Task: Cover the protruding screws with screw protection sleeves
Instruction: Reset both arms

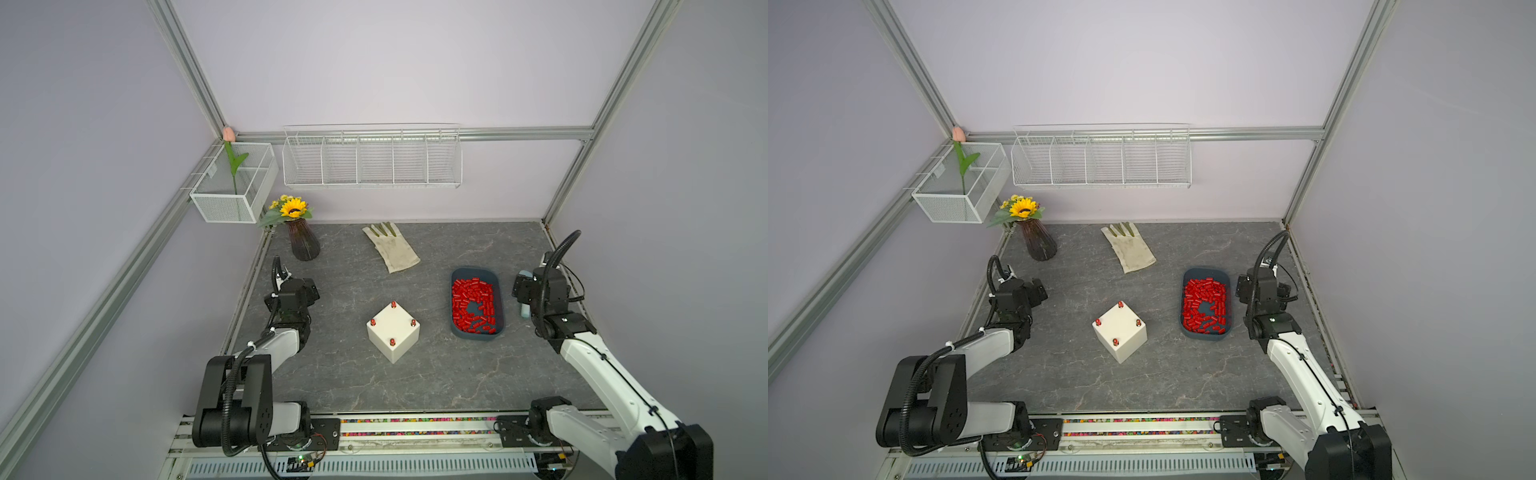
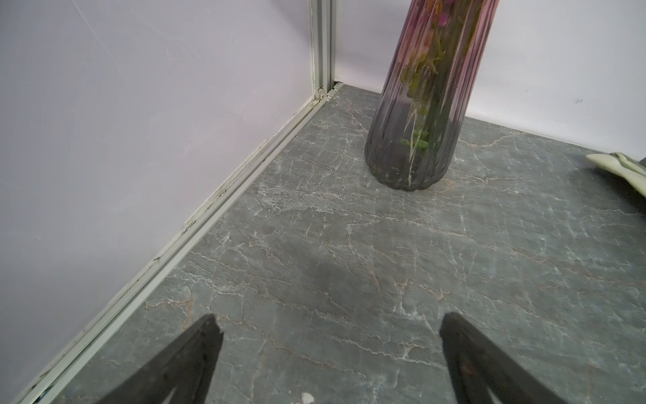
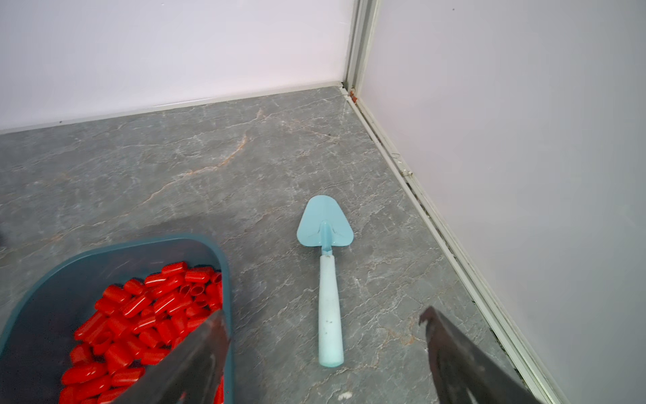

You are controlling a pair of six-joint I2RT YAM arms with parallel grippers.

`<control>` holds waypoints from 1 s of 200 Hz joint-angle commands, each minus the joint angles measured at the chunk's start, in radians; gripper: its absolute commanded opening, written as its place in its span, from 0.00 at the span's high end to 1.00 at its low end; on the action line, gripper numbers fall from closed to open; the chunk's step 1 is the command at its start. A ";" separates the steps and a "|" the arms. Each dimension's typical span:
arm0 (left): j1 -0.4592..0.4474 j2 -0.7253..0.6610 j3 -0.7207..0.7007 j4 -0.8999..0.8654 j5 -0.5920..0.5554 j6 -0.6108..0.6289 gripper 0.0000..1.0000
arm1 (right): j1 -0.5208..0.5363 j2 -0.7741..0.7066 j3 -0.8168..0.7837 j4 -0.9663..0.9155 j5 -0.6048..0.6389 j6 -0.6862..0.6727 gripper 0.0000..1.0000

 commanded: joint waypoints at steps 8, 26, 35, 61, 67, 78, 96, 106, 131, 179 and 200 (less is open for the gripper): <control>0.006 0.052 -0.012 0.153 0.035 0.034 0.00 | -0.040 0.019 -0.058 0.106 0.013 0.003 0.11; 0.005 0.086 -0.015 0.193 0.047 0.043 0.00 | -0.064 0.034 -0.090 0.168 -0.008 0.006 0.11; 0.005 0.086 -0.006 0.171 0.051 0.042 0.00 | -0.073 0.044 -0.105 0.204 -0.016 0.005 0.11; 0.005 0.093 -0.001 0.175 0.084 0.054 0.00 | -0.093 0.080 -0.143 0.306 -0.031 -0.010 0.11; 0.006 0.104 0.002 0.179 0.097 0.061 0.00 | -0.095 0.093 -0.149 0.330 -0.034 -0.015 0.11; 0.006 0.106 0.008 0.169 0.107 0.066 0.00 | -0.101 0.122 -0.160 0.370 -0.035 -0.025 0.11; 0.005 0.106 0.007 0.172 0.105 0.066 0.00 | -0.105 0.167 -0.175 0.433 -0.029 -0.037 0.11; 0.005 0.107 0.007 0.174 0.108 0.065 0.00 | -0.108 0.188 -0.188 0.471 -0.031 -0.043 0.11; 0.006 0.114 0.002 0.187 0.156 0.088 0.00 | -0.112 0.235 -0.218 0.556 -0.049 -0.051 0.11; 0.004 0.142 -0.050 0.297 0.233 0.123 0.00 | -0.113 0.308 -0.251 0.695 -0.079 -0.091 0.11; 0.005 0.139 -0.047 0.285 0.235 0.126 0.00 | -0.114 0.344 -0.268 0.782 -0.086 -0.109 0.11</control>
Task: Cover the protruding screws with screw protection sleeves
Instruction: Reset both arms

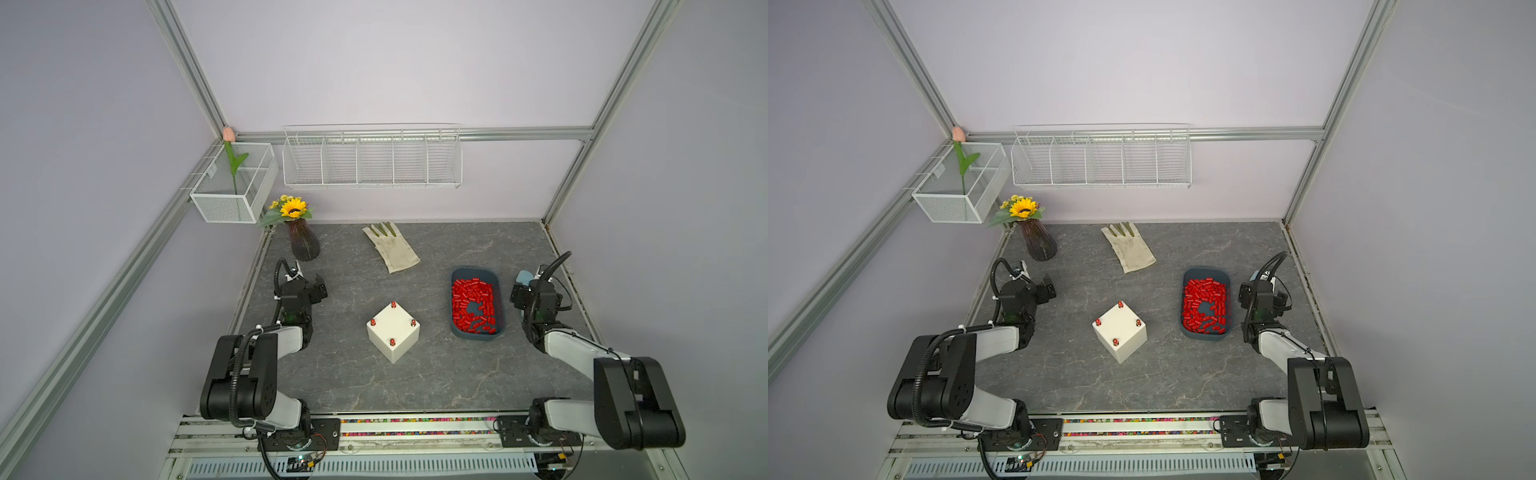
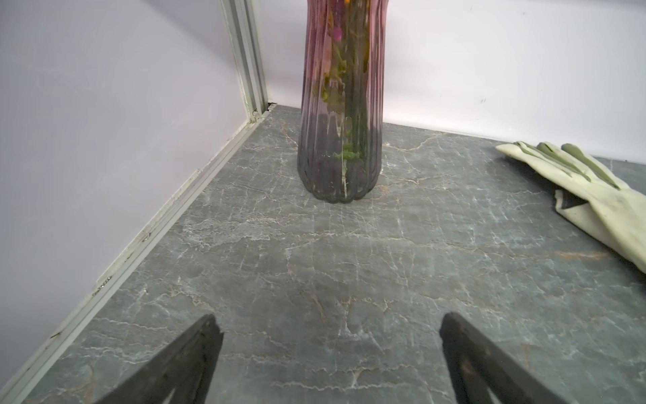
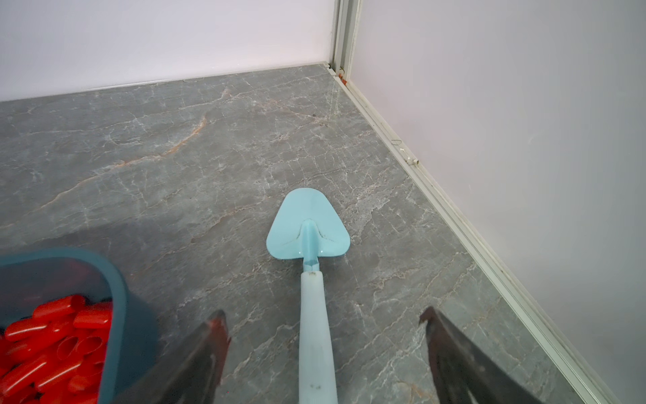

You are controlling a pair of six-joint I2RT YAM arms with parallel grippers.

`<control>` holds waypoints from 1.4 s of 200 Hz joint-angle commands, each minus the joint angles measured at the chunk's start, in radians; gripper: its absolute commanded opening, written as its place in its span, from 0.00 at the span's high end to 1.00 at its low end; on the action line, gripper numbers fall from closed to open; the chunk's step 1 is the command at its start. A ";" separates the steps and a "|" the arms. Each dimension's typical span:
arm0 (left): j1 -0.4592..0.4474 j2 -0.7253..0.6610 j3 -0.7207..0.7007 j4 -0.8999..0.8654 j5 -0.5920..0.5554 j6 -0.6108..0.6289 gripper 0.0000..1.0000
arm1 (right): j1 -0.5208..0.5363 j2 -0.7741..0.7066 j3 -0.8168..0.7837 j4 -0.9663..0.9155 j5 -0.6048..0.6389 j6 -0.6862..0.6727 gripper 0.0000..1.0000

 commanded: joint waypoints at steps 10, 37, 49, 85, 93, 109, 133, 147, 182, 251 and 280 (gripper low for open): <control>0.005 0.016 -0.016 0.059 0.036 0.031 0.00 | -0.006 0.056 -0.038 0.196 -0.027 -0.051 0.11; 0.006 0.012 -0.013 0.046 0.036 0.032 0.00 | -0.004 0.139 -0.041 0.295 -0.028 -0.072 0.11; 0.005 0.012 -0.013 0.050 0.036 0.032 0.00 | -0.004 0.133 -0.027 0.254 -0.050 -0.072 0.11; 0.005 0.013 -0.013 0.047 0.038 0.033 0.00 | -0.005 0.130 -0.062 0.325 -0.068 -0.081 0.11; 0.006 0.013 -0.013 0.047 0.036 0.032 0.00 | -0.006 0.129 -0.061 0.321 -0.073 -0.082 0.11; 0.005 0.013 -0.013 0.047 0.037 0.032 0.00 | -0.006 0.130 -0.063 0.327 -0.079 -0.084 0.11; 0.006 0.013 -0.013 0.048 0.037 0.033 0.00 | -0.008 0.132 -0.064 0.329 -0.094 -0.087 0.11; 0.005 0.013 -0.012 0.048 0.037 0.032 0.00 | -0.009 0.131 -0.064 0.329 -0.097 -0.086 0.11; 0.006 0.012 -0.013 0.047 0.037 0.031 0.00 | -0.019 0.124 -0.104 0.399 -0.150 -0.093 0.11; 0.005 0.013 -0.013 0.048 0.037 0.033 0.00 | -0.032 0.208 -0.124 0.506 -0.254 -0.120 0.11; 0.006 0.012 -0.013 0.047 0.037 0.032 0.00 | -0.033 0.209 -0.118 0.496 -0.250 -0.119 0.11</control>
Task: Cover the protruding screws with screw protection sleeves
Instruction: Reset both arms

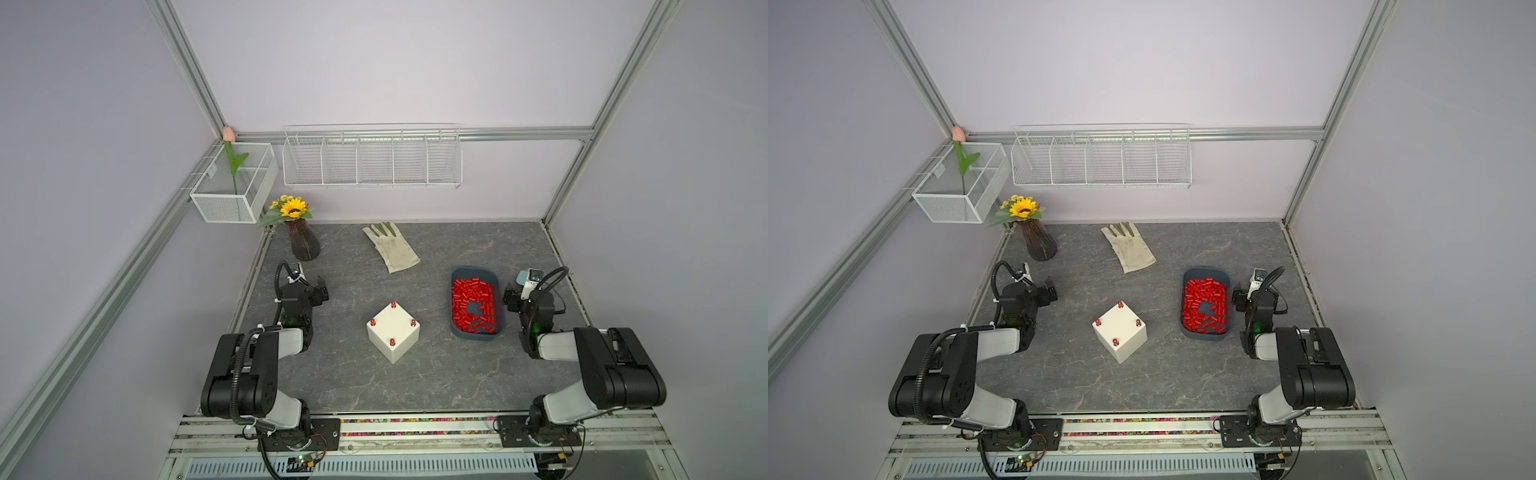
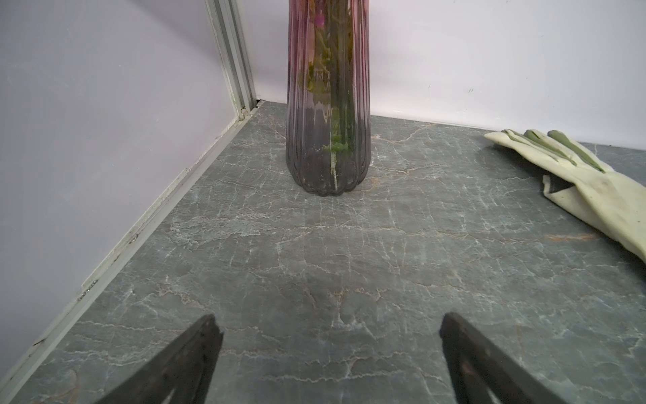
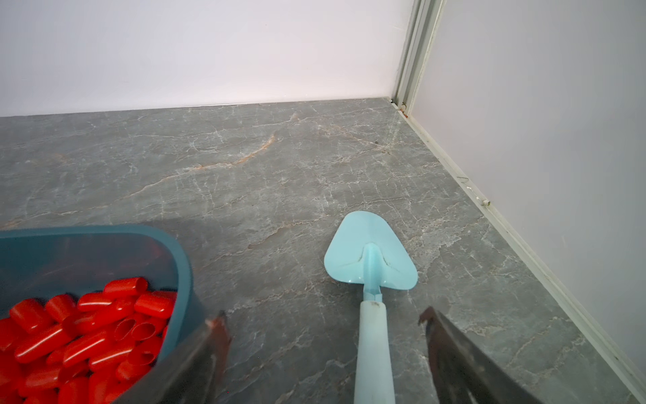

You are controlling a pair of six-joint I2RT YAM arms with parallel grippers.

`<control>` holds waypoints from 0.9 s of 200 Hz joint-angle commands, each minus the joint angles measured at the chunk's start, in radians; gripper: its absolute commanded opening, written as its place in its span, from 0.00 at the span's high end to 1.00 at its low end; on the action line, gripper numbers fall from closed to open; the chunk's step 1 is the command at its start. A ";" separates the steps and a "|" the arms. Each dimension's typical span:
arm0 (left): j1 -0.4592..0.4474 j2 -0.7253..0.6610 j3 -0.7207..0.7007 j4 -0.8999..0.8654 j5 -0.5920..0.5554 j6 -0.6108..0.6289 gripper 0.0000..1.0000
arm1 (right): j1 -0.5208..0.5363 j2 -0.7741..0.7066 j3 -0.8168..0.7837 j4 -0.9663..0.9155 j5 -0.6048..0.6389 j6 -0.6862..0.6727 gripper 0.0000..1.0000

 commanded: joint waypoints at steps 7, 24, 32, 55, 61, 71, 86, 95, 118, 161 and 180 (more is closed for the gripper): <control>0.005 0.005 -0.002 0.020 0.013 0.015 0.00 | 0.002 0.005 0.014 -0.006 -0.015 -0.024 0.11; 0.005 0.005 -0.002 0.020 0.012 0.015 0.00 | 0.012 0.019 0.017 0.012 0.006 -0.034 0.11; 0.005 0.005 -0.002 0.020 0.012 0.014 0.00 | 0.012 0.014 0.020 -0.002 0.006 -0.033 0.11; 0.005 0.004 -0.002 0.021 0.012 0.014 0.00 | 0.012 0.015 0.020 0.001 0.006 -0.034 0.11; 0.006 0.005 -0.002 0.020 0.011 0.015 0.00 | 0.013 0.014 0.020 -0.001 0.007 -0.034 0.11; 0.006 0.005 -0.002 0.020 0.012 0.014 0.00 | 0.015 0.014 0.020 0.001 0.013 -0.037 0.11; 0.006 0.005 -0.002 0.021 0.011 0.015 0.00 | 0.026 0.014 0.020 0.000 0.031 -0.042 0.11; 0.005 0.006 -0.002 0.021 0.011 0.015 0.00 | 0.028 0.015 0.021 0.001 0.036 -0.043 0.11; 0.005 0.004 -0.002 0.021 0.012 0.014 0.00 | 0.028 0.014 0.021 0.001 0.037 -0.044 0.11; 0.006 0.004 -0.001 0.018 0.015 0.016 0.00 | 0.030 0.016 0.021 0.001 0.038 -0.045 0.11; 0.006 0.004 -0.001 0.015 0.020 0.020 0.00 | 0.029 0.017 0.022 0.000 0.038 -0.045 0.11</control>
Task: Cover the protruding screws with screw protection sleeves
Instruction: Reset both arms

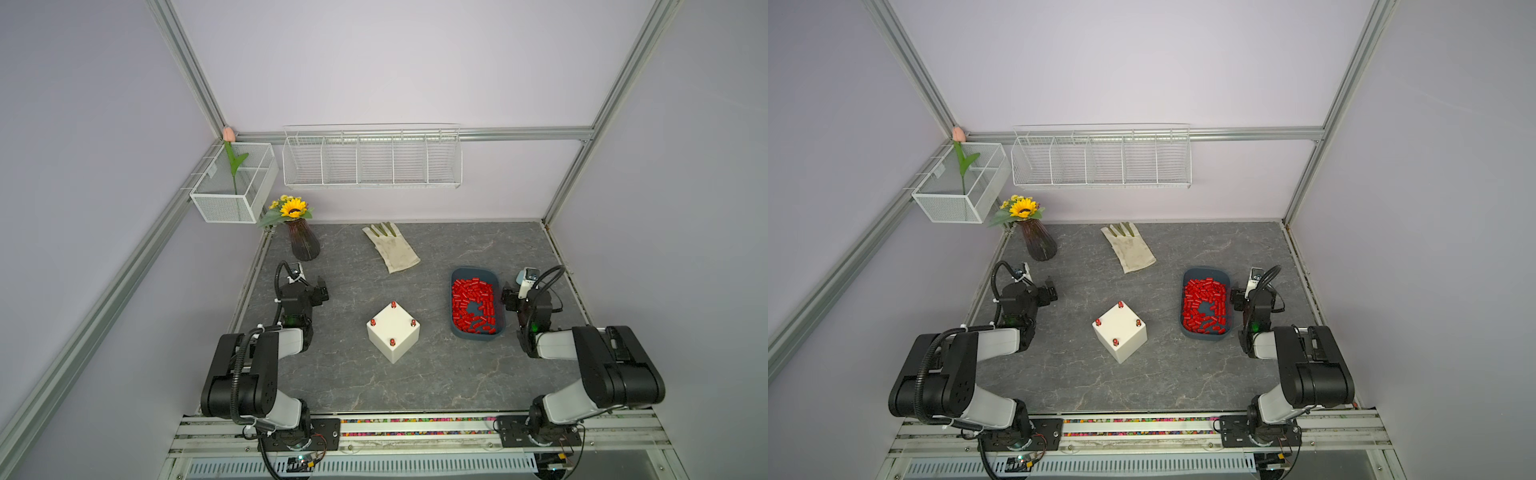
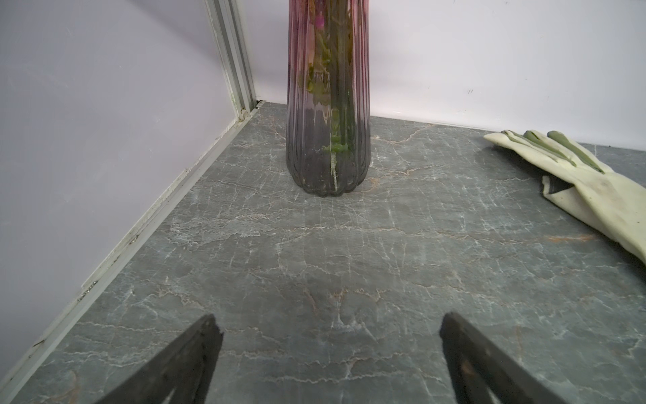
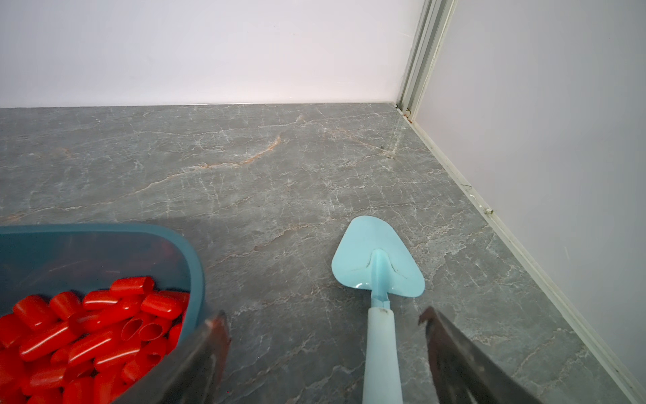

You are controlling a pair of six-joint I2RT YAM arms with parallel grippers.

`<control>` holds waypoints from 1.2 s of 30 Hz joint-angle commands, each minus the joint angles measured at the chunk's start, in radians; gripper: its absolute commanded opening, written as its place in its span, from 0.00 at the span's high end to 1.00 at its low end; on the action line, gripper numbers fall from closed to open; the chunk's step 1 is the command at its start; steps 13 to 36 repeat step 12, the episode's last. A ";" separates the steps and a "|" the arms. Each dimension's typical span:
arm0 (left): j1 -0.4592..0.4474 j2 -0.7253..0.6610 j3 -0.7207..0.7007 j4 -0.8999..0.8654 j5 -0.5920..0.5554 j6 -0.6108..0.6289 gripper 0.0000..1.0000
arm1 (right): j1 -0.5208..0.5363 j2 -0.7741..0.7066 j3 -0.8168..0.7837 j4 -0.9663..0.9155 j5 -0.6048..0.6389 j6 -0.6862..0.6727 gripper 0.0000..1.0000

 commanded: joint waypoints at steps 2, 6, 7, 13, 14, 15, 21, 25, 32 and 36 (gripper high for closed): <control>0.005 0.005 0.001 0.013 0.017 0.020 0.00 | 0.006 0.011 0.012 -0.001 0.015 -0.022 0.11; 0.005 0.004 0.001 0.011 0.017 0.021 0.00 | 0.006 0.012 0.015 -0.006 0.014 -0.019 0.11; 0.006 0.004 0.001 0.013 0.017 0.021 0.00 | 0.005 0.012 0.015 -0.006 0.014 -0.019 0.11; 0.006 0.004 0.001 0.014 0.017 0.021 0.00 | 0.005 0.008 0.012 -0.002 0.014 -0.020 0.11; 0.006 0.004 0.001 0.014 0.017 0.021 0.00 | 0.005 0.008 0.012 -0.002 0.014 -0.020 0.11; 0.006 0.004 0.001 0.014 0.017 0.021 0.00 | 0.005 0.008 0.012 -0.002 0.014 -0.020 0.11; 0.006 0.004 0.001 0.014 0.017 0.021 0.00 | 0.005 0.008 0.012 -0.002 0.014 -0.020 0.11; 0.006 0.004 0.001 0.014 0.017 0.021 0.00 | 0.005 0.008 0.012 -0.002 0.014 -0.020 0.11; 0.006 0.004 0.001 0.014 0.017 0.021 0.00 | 0.005 0.008 0.012 -0.002 0.014 -0.020 0.11; 0.006 0.004 0.001 0.014 0.017 0.021 0.00 | 0.005 0.008 0.012 -0.002 0.014 -0.020 0.11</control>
